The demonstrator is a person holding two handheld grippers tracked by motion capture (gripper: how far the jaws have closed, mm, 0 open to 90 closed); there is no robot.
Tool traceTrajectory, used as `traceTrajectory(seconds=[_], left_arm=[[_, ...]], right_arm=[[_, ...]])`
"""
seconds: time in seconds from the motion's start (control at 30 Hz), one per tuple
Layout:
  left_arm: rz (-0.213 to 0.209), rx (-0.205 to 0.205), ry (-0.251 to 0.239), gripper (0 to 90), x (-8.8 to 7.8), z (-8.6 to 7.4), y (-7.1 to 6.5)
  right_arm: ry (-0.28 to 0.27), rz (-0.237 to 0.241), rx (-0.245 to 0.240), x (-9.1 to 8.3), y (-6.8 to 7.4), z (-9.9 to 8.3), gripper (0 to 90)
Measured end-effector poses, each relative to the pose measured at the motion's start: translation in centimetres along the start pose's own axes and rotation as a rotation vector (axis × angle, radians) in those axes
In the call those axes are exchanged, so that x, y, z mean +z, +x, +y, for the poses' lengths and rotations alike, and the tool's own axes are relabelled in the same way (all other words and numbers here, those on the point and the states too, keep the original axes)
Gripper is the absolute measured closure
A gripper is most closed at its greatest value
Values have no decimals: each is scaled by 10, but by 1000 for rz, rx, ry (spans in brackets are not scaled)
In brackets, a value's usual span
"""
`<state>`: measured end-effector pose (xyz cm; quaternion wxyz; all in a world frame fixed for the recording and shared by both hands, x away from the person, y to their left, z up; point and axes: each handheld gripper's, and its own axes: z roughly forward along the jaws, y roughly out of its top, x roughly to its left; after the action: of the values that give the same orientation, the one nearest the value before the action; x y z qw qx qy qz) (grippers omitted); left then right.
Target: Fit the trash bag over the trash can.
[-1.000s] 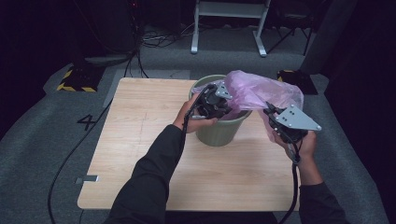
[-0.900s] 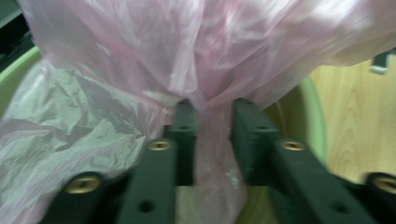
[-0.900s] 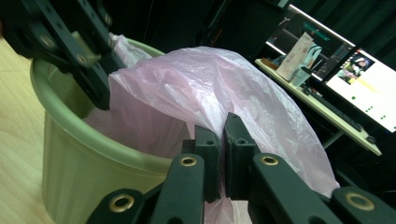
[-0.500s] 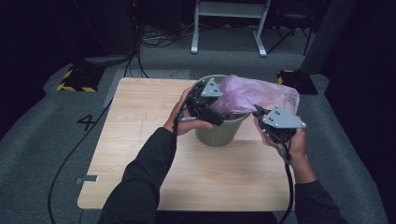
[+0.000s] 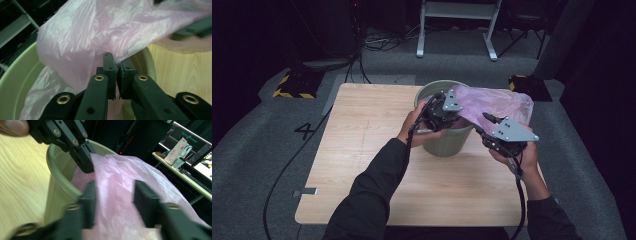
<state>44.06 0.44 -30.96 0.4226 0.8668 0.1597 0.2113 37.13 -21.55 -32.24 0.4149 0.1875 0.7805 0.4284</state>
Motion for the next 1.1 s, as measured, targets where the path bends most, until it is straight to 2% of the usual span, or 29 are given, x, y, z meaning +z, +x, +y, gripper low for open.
traceTrajectory(seconds=[0.07,0.1,0.27,0.47,0.67,0.83,0.87,0.93,0.97,1.0,1.03,1.07,1.1], left_arm=[[4,-11,-3,872,-2,-3,3],[12,-16,-1,873,-4,-4,4],[23,-51,-5,875,-11,-16,15],[26,-100,1,874,-18,-27,30],[45,-124,19,870,-20,-39,39],[55,-159,20,849,-25,-48,47],[61,-170,18,830,-26,-52,49],[60,-173,23,814,-26,-53,50],[64,-171,26,805,-26,-55,50],[64,-182,20,766,-26,-58,50],[64,-182,20,732,-26,-58,50],[62,-185,17,732,-26,-59,50],[64,-190,6,646,-26,-60,50]], right_arm=[[-29,-13,22,-4,0,-4,401],[-44,5,42,-8,-1,-8,353],[-49,18,81,-16,-4,-20,298],[-10,47,96,-21,-3,-36,253],[-18,48,171,-21,-4,-47,226],[-22,68,157,-24,-1,-52,195],[-15,93,147,-23,2,-53,195],[-15,106,148,-21,3,-53,199],[-15,123,150,-18,4,-53,223],[-20,167,127,-14,8,-53,365],[-36,171,108,-13,10,-52,486],[-36,171,108,-13,10,-52,486],[-57,184,66,-11,14,-51,615]])
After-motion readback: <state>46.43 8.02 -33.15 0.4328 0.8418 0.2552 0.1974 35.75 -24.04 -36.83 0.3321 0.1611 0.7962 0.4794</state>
